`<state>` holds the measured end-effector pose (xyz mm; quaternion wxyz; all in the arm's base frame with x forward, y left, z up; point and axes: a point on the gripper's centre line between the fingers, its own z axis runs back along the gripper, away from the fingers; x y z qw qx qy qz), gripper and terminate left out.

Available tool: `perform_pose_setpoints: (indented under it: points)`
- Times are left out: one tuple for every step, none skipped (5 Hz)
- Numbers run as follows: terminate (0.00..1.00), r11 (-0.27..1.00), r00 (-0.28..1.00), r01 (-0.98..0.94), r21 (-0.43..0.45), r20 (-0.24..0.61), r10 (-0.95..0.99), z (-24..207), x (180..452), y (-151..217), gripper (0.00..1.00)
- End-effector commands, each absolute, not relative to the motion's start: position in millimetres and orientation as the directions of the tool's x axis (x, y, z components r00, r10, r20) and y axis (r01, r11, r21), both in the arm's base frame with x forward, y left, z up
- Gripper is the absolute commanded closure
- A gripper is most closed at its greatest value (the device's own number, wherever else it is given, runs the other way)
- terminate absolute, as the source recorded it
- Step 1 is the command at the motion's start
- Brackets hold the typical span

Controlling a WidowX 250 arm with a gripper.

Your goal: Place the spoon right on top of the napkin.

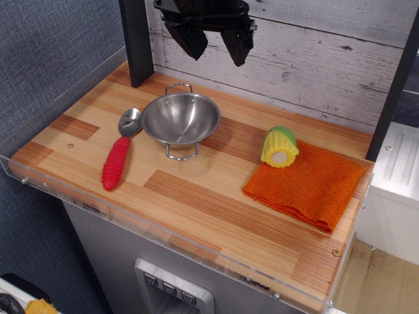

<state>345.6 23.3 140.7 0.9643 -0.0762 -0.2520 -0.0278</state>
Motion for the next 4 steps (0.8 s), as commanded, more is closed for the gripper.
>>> perform_pose_setpoints:
  points:
    - [0.00,0.987,0.871,0.092,-0.133,0.490,-0.015,140.7,345.6,23.3,0.00]
    - [0.00,0.991,0.857,-0.040,-0.131,0.505,0.101,147.6,335.6,47.5,0.00]
    - [0.00,0.980,0.830,-0.134,-0.147,0.524,0.192,158.9,324.7,67.1,0.00]
    - [0.00,0.954,0.792,-0.247,-0.168,0.533,0.299,168.3,309.8,85.8,0.00]
